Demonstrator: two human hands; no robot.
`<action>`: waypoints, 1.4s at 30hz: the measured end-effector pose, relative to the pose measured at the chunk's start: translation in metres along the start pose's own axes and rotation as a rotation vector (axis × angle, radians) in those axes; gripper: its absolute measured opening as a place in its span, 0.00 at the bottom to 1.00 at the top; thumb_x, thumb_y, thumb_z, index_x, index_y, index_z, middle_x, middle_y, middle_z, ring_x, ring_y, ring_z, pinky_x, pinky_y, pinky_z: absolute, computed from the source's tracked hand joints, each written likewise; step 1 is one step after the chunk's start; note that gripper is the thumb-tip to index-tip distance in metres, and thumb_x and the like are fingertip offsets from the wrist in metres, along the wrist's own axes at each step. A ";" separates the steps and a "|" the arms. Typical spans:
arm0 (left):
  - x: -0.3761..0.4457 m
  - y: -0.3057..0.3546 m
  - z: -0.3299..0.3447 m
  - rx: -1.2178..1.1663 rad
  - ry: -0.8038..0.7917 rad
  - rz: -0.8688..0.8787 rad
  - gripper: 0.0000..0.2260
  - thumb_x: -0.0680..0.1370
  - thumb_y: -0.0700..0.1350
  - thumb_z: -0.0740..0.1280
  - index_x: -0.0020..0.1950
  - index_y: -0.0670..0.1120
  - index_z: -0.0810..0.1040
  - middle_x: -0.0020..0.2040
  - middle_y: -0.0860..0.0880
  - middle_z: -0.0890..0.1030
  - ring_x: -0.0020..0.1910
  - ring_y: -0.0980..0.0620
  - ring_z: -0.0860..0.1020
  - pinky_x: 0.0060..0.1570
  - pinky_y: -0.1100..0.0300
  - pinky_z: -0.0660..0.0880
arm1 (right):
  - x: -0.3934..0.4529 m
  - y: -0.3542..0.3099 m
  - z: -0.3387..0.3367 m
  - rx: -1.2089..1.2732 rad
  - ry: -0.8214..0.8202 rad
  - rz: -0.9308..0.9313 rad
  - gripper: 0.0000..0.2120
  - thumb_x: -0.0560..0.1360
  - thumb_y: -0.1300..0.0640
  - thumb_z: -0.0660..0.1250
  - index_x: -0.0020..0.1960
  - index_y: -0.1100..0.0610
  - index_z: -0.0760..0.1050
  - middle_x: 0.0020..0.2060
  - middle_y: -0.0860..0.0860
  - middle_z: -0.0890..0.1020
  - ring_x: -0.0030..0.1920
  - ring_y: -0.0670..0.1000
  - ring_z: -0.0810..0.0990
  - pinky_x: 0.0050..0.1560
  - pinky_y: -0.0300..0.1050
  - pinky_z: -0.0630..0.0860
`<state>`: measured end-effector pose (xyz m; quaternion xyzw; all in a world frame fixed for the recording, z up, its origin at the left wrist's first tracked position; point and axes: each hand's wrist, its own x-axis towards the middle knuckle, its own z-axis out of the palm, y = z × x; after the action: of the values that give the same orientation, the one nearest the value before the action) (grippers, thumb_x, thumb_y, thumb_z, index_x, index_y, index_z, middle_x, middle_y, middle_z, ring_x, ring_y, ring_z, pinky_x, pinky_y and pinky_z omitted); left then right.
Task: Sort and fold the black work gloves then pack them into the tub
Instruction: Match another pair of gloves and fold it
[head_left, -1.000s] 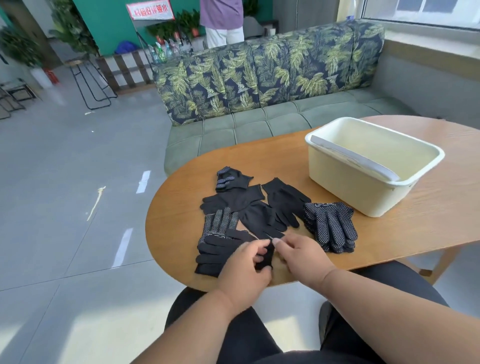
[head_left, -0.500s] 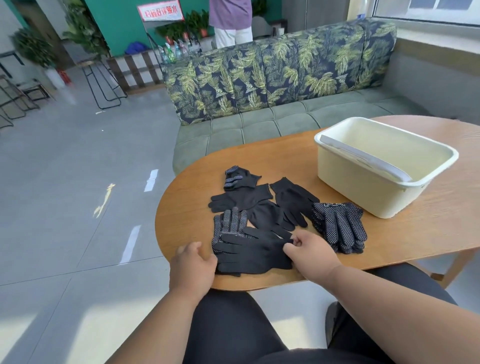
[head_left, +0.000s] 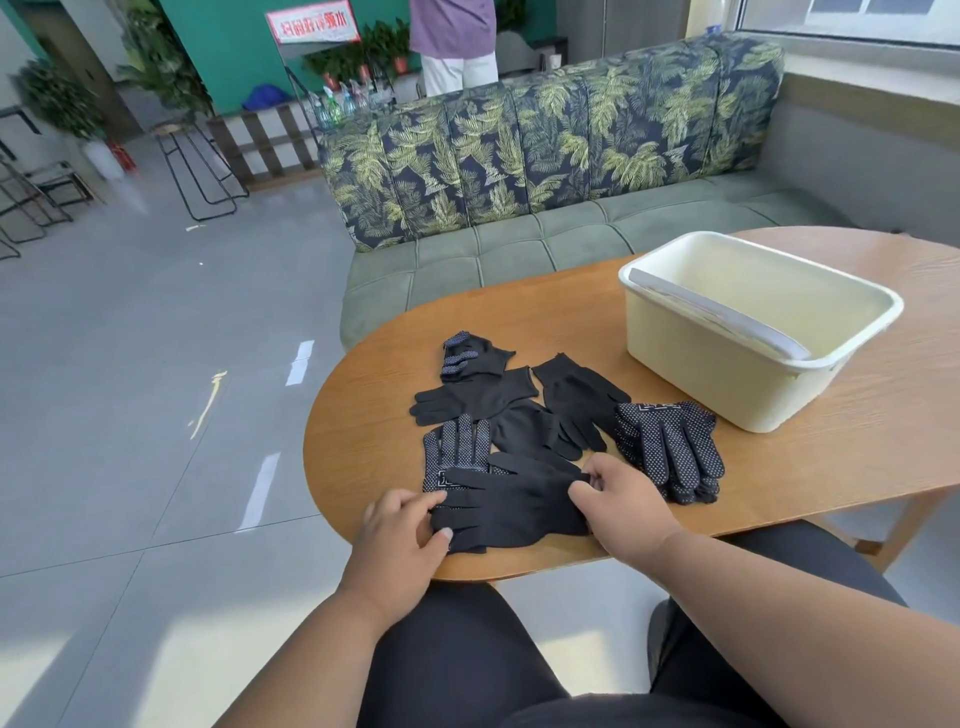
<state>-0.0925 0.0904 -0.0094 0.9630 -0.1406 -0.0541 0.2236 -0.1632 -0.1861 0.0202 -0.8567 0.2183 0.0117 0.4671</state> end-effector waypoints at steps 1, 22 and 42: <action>0.000 -0.001 -0.001 0.000 0.005 -0.007 0.19 0.81 0.56 0.67 0.73 0.61 0.74 0.64 0.61 0.70 0.66 0.57 0.65 0.70 0.59 0.64 | 0.000 0.000 0.000 0.004 0.003 -0.001 0.09 0.75 0.53 0.63 0.45 0.59 0.71 0.38 0.60 0.81 0.36 0.54 0.74 0.43 0.57 0.78; 0.023 0.009 -0.065 -1.556 0.350 -0.649 0.11 0.85 0.40 0.63 0.67 0.45 0.76 0.46 0.46 0.81 0.43 0.55 0.79 0.44 0.62 0.75 | -0.004 0.002 0.003 -0.036 0.011 -0.048 0.07 0.76 0.53 0.64 0.44 0.57 0.71 0.33 0.55 0.78 0.34 0.51 0.71 0.40 0.52 0.76; 0.002 0.123 -0.046 -1.063 0.189 -0.223 0.24 0.81 0.40 0.66 0.76 0.56 0.74 0.55 0.56 0.86 0.56 0.61 0.82 0.62 0.57 0.76 | 0.004 0.018 0.011 -0.036 0.047 -0.148 0.11 0.80 0.57 0.67 0.56 0.47 0.67 0.32 0.49 0.76 0.33 0.48 0.76 0.34 0.38 0.71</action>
<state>-0.1135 0.0033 0.0870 0.7272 0.0299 -0.0544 0.6836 -0.1645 -0.1866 -0.0011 -0.8787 0.1650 -0.0390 0.4461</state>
